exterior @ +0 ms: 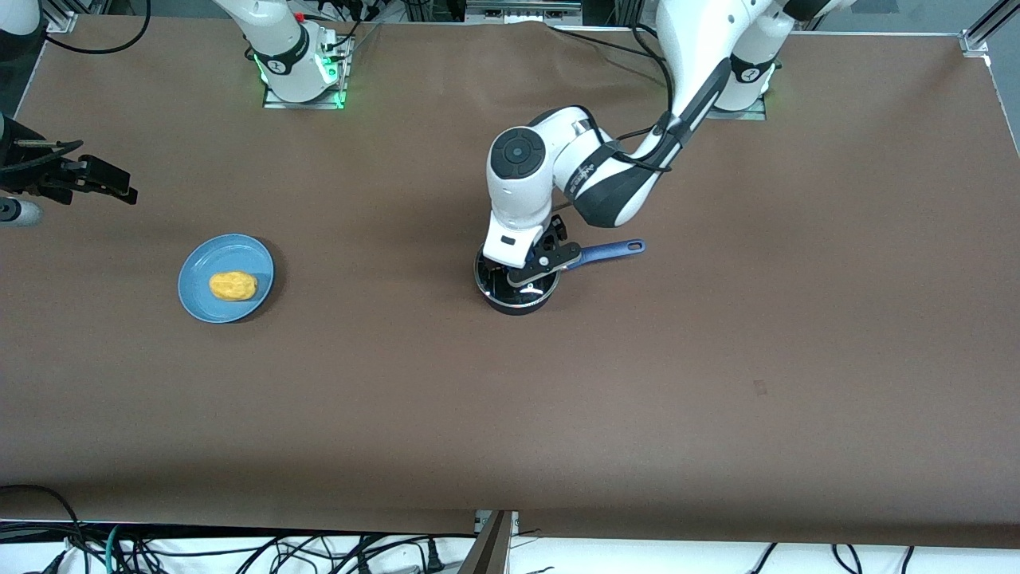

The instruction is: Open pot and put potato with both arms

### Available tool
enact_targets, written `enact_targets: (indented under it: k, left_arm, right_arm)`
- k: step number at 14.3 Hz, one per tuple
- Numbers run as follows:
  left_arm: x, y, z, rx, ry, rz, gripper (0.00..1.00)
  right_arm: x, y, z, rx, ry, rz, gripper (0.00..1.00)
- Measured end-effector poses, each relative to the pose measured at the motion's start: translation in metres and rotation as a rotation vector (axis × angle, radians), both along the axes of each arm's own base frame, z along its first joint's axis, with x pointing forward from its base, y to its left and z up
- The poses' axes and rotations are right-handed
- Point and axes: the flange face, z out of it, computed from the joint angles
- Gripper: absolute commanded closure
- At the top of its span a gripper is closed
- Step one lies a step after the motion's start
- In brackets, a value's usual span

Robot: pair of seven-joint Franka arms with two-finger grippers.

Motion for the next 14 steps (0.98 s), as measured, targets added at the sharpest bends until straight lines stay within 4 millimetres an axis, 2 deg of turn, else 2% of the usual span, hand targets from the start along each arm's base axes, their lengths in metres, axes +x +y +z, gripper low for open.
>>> enact_targets:
  k: [10, 12, 14]
  left_arm:
    - [-0.008, -0.014, -0.007, -0.027, -0.013, -0.014, 0.03]
    - [-0.008, -0.014, -0.010, -0.024, -0.010, -0.015, 0.14]
    - [-0.009, -0.013, -0.013, -0.021, -0.006, -0.015, 0.20]
  right_arm:
    - [0.000, 0.000, 0.000, 0.000, 0.000, 0.000, 0.00]
    - [0.000, 0.000, 0.000, 0.000, 0.000, 0.000, 0.00]
    - [0.000, 0.000, 0.000, 0.000, 0.000, 0.000, 0.00]
